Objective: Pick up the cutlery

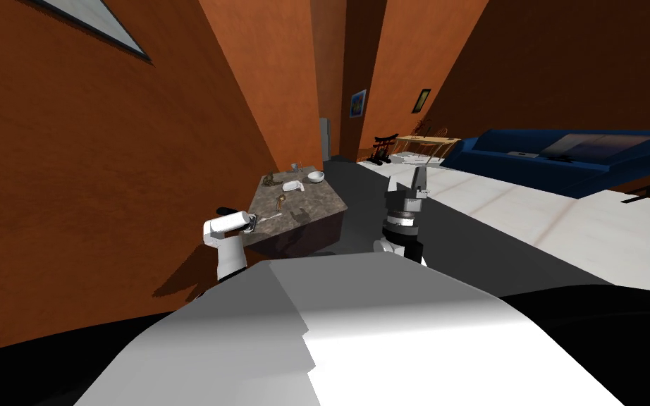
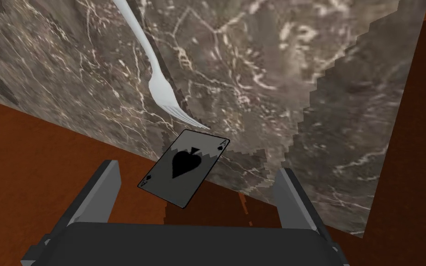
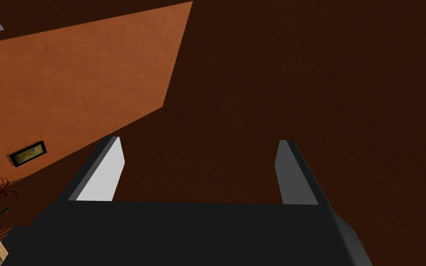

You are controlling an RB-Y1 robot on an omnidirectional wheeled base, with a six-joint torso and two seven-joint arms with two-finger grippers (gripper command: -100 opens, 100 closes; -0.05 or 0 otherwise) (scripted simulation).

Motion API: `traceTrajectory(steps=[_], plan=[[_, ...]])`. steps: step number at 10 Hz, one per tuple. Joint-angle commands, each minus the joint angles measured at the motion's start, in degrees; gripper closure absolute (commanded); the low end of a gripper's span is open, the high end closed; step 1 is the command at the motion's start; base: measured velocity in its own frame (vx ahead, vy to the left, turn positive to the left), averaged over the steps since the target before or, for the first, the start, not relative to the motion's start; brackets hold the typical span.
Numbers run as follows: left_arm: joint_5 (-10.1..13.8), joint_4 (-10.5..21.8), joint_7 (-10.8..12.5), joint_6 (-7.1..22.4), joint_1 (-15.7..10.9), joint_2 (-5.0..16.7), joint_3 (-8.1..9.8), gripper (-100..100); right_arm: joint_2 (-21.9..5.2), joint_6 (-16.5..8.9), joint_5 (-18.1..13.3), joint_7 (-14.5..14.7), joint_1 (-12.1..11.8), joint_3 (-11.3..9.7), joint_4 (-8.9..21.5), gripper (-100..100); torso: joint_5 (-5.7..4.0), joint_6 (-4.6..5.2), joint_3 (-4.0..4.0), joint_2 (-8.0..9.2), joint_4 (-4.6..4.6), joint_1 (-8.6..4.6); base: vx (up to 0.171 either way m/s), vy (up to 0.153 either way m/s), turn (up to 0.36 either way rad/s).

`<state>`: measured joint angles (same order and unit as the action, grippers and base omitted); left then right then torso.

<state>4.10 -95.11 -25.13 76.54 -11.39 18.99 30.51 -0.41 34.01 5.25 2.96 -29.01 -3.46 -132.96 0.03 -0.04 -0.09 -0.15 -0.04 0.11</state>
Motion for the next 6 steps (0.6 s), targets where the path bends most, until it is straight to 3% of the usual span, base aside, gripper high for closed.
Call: traceTrajectory(steps=[1, 6], plan=[[0.3, 1.7, -0.4, 2.9, -1.8, 0.6, 0.57, -100, 0.0, 0.0, 0.0, 0.0, 0.0, 0.0, 0.0, 0, 0.00, 0.00, 0.00, 0.00, 0.00, 0.00, 0.043, 0.038, -0.067], [0.5, 4.3, -0.7, 10.5, -4.7, 1.2, 1.20, -100, 0.0, 0.0, 0.0, 0.0, 0.0, 0.0, 0.0, 0, 0.00, 0.01, 0.00, 0.00, 0.00, 0.01, 0.035, 0.031, -0.039]])
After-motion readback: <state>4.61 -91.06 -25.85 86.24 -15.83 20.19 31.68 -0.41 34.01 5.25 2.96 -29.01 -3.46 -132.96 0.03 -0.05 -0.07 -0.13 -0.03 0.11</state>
